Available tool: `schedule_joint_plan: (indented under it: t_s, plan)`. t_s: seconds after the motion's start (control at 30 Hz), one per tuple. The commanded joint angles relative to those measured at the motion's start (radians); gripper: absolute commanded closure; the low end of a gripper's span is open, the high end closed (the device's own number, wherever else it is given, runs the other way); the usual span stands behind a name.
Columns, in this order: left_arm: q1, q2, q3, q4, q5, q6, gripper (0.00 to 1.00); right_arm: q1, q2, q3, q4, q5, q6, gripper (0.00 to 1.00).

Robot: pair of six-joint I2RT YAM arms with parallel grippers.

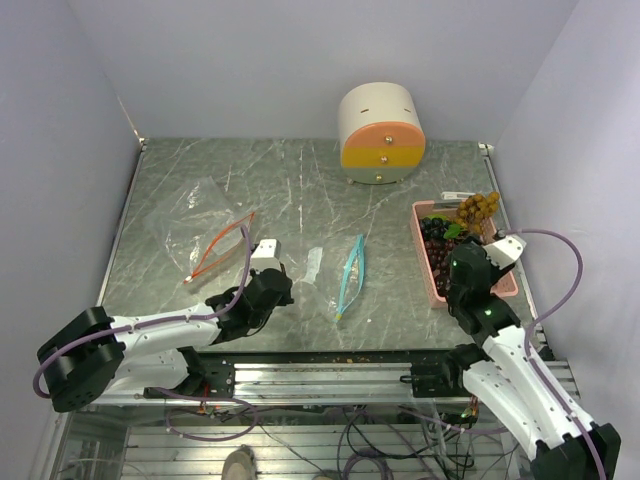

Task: Open the zip-top bag and remove the fake food
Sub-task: Place the fake fruit in the bin, then move the zipper food storage bag to the center of the board.

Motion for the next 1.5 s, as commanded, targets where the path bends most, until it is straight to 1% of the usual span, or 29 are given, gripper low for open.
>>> schedule_joint_plan:
  t_s: [0.0, 0.07, 0.17, 0.2, 0.23, 0.33, 0.4, 0.53, 0.67, 0.7, 0.77, 0.8, 0.83, 0.87, 0.9, 0.97, 1.03, 1.13, 1.2, 1.23, 1.37, 1.4, 1.47]
  plan:
    - [0.004, 0.009, 0.033, 0.024, 0.021, 0.010, 0.93, -0.019, 0.031, -0.019, -0.031, 0.079, 0.096, 0.53]
    - [0.005, 0.016, 0.040, 0.018, 0.024, 0.014, 0.93, -0.027, 0.030, -0.029, -0.041, 0.099, 0.122, 0.54]
    - [0.005, 0.014, 0.042, 0.023, 0.026, 0.018, 0.93, -0.042, 0.031, -0.042, -0.010, 0.084, 0.100, 0.52]
    - [0.005, 0.014, 0.043, 0.022, 0.026, 0.017, 0.93, -0.045, 0.038, -0.040, -0.009, 0.081, 0.099, 0.47]
    - [0.005, 0.016, 0.046, 0.017, 0.026, 0.015, 0.93, -0.047, 0.046, -0.038, -0.012, 0.081, 0.103, 0.39]
    - [0.005, 0.019, 0.055, 0.003, 0.022, 0.014, 0.93, -0.049, 0.073, -0.028, -0.023, 0.086, 0.118, 0.23]
    - [0.006, 0.022, 0.059, -0.001, 0.022, 0.015, 0.93, -0.050, 0.079, -0.023, -0.023, 0.086, 0.114, 0.15]
    - [0.007, 0.031, 0.058, 0.006, 0.029, 0.015, 0.93, -0.051, 0.082, -0.026, 0.005, 0.063, 0.084, 0.10]
    - [0.008, 0.040, 0.066, 0.007, 0.034, 0.016, 0.93, -0.050, 0.089, -0.024, 0.034, 0.014, 0.042, 0.09]
    - [0.008, 0.040, 0.067, 0.005, 0.033, 0.017, 0.93, -0.051, 0.090, -0.023, 0.044, 0.000, 0.026, 0.11]
    - [0.007, 0.037, 0.068, -0.003, 0.024, 0.015, 0.93, -0.050, 0.090, -0.020, 0.086, -0.078, -0.039, 0.13]
    - [0.008, 0.035, 0.067, -0.006, 0.018, 0.010, 0.92, -0.050, 0.087, -0.019, 0.108, -0.134, -0.070, 0.16]
    - [0.007, 0.032, 0.063, -0.007, 0.011, 0.007, 0.92, -0.049, 0.086, -0.020, 0.150, -0.236, -0.111, 0.20]
    - [0.009, 0.028, 0.062, -0.008, 0.005, 0.001, 0.92, -0.049, 0.080, -0.027, 0.189, -0.295, -0.148, 0.21]
    - [0.009, 0.022, 0.055, -0.010, -0.003, -0.006, 0.93, -0.048, 0.076, -0.035, 0.223, -0.411, -0.182, 0.22]
    - [0.009, -0.001, 0.030, 0.009, -0.018, -0.024, 0.93, -0.045, 0.055, -0.053, 0.280, -0.573, -0.229, 0.25]
    - [0.009, -0.023, 0.008, 0.031, -0.033, -0.038, 0.92, -0.037, 0.042, -0.053, 0.307, -0.673, -0.246, 0.28]
    - [0.009, -0.031, 0.010, 0.011, -0.055, -0.055, 0.90, 0.005, 0.055, -0.031, 0.322, -0.742, -0.258, 0.28]
    - [0.010, -0.027, 0.020, -0.013, -0.071, -0.070, 0.84, 0.072, 0.089, -0.015, 0.332, -0.746, -0.275, 0.28]
    - [0.010, -0.025, 0.025, -0.020, -0.078, -0.081, 0.76, 0.111, 0.114, -0.009, 0.335, -0.733, -0.281, 0.28]
    - [0.009, -0.028, 0.039, -0.053, -0.097, -0.105, 0.39, 0.301, 0.260, 0.015, 0.371, -0.696, -0.294, 0.28]
    - [0.009, -0.034, 0.044, -0.068, -0.102, -0.111, 0.32, 0.342, 0.300, 0.017, 0.381, -0.687, -0.288, 0.28]
    - [0.008, -0.059, 0.054, -0.105, -0.115, -0.122, 0.22, 0.427, 0.374, 0.007, 0.425, -0.645, -0.259, 0.28]
